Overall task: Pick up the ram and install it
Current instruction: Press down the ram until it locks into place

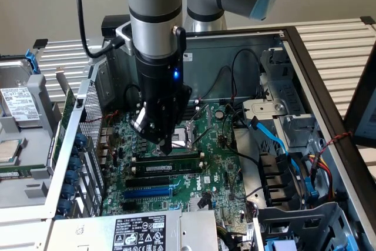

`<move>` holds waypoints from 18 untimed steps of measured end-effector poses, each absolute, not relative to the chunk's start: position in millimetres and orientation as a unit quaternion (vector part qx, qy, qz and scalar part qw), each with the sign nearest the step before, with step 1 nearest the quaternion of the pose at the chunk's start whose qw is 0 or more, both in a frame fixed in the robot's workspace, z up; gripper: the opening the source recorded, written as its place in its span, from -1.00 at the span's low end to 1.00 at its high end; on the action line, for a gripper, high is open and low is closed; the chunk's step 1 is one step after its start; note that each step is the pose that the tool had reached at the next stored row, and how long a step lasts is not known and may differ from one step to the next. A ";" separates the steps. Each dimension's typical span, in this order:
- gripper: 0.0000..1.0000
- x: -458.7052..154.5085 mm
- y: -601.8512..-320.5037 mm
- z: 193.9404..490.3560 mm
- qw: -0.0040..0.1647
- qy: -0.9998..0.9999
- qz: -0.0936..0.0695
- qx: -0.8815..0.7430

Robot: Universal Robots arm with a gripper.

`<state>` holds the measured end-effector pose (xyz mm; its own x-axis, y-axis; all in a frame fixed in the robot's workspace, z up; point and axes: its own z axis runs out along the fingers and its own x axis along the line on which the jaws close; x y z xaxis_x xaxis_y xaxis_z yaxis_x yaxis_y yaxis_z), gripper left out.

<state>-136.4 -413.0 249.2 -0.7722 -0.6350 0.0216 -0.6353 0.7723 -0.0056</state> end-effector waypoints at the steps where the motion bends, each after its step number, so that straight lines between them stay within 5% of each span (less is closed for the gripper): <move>1: -0.80 -136.4 -413.0 249.1 0.009 -0.944 0.006 0.329; 18: -0.80 -136.4 -413.0 248.7 0.010 -0.979 0.005 0.203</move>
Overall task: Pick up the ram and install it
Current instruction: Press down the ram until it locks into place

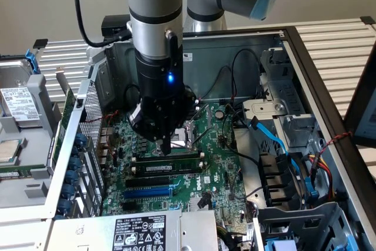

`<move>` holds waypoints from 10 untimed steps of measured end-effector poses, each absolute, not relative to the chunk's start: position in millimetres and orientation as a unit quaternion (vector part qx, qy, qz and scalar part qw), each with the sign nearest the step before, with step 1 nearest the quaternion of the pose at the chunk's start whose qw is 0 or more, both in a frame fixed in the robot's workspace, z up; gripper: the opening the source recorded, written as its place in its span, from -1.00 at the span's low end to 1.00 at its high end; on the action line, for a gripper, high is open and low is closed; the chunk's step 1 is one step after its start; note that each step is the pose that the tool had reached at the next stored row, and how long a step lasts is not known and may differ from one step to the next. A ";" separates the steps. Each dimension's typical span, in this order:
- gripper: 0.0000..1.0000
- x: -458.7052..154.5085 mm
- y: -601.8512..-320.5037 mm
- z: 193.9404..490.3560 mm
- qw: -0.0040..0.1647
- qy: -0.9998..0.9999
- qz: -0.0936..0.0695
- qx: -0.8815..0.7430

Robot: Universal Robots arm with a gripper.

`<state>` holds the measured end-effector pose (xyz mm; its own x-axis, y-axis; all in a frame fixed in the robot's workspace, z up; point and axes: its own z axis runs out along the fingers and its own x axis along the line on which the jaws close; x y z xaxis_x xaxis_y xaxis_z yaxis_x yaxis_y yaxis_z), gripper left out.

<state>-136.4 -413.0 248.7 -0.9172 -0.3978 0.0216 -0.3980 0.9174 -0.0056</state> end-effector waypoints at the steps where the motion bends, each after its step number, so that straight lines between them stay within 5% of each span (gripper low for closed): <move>1: -0.80 -136.3 -413.0 248.6 0.010 -0.980 0.005 0.197; 10: -0.80 -136.4 -413.0 248.7 0.010 -0.991 0.004 0.133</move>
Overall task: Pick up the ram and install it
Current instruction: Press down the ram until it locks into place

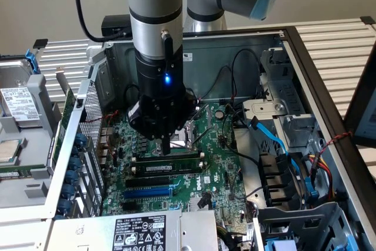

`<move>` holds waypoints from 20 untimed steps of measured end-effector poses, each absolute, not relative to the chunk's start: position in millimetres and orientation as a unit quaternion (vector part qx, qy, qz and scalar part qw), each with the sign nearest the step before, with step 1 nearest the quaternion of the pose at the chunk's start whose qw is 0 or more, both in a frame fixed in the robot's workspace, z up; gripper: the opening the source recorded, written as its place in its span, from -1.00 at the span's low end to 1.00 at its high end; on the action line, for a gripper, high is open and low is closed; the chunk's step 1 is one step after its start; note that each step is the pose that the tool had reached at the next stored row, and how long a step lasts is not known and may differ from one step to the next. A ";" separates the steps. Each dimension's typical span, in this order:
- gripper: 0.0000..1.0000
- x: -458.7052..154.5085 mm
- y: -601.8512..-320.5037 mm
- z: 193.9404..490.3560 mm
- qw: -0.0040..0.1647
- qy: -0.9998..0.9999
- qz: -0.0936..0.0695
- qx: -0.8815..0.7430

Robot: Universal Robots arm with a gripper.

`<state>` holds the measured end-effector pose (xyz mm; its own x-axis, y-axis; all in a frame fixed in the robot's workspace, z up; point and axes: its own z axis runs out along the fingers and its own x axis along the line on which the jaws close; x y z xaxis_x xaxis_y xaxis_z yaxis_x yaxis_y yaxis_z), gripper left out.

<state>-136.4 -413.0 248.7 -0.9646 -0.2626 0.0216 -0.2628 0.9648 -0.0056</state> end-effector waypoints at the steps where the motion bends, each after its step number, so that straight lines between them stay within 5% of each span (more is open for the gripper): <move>1: -0.80 -136.4 -413.0 248.6 0.010 -0.992 0.004 0.126; 20: -0.80 -136.4 -413.0 248.7 0.012 -1.000 0.009 0.015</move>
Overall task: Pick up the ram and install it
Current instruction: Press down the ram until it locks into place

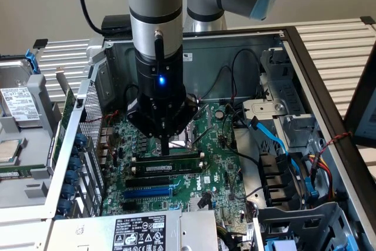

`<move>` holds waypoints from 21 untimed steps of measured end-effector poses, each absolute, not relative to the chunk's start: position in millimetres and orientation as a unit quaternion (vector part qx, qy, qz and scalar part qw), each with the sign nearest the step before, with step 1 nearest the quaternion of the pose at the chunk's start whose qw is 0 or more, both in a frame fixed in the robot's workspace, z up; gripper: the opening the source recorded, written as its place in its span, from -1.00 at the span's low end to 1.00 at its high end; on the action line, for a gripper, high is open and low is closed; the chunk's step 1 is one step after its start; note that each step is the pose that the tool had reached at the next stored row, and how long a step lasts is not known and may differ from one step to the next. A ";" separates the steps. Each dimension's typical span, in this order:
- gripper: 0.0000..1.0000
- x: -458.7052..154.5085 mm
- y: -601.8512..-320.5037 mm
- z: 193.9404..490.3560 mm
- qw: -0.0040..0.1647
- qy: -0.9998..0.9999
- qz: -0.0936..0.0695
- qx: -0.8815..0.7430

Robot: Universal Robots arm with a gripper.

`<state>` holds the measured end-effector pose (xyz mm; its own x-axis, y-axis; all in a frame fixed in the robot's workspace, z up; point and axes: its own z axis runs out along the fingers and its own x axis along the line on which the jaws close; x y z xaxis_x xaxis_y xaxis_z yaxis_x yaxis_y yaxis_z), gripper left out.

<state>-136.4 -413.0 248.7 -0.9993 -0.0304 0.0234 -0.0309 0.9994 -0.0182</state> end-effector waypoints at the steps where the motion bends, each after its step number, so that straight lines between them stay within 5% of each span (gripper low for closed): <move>1: -0.80 -136.4 -413.0 248.7 0.012 -1.000 0.009 0.009; 21: -0.80 -167.3 -413.0 247.8 0.012 -1.000 0.009 -0.027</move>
<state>-167.3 -413.0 247.8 -0.9982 0.0551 0.0235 0.0547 0.9983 -0.0185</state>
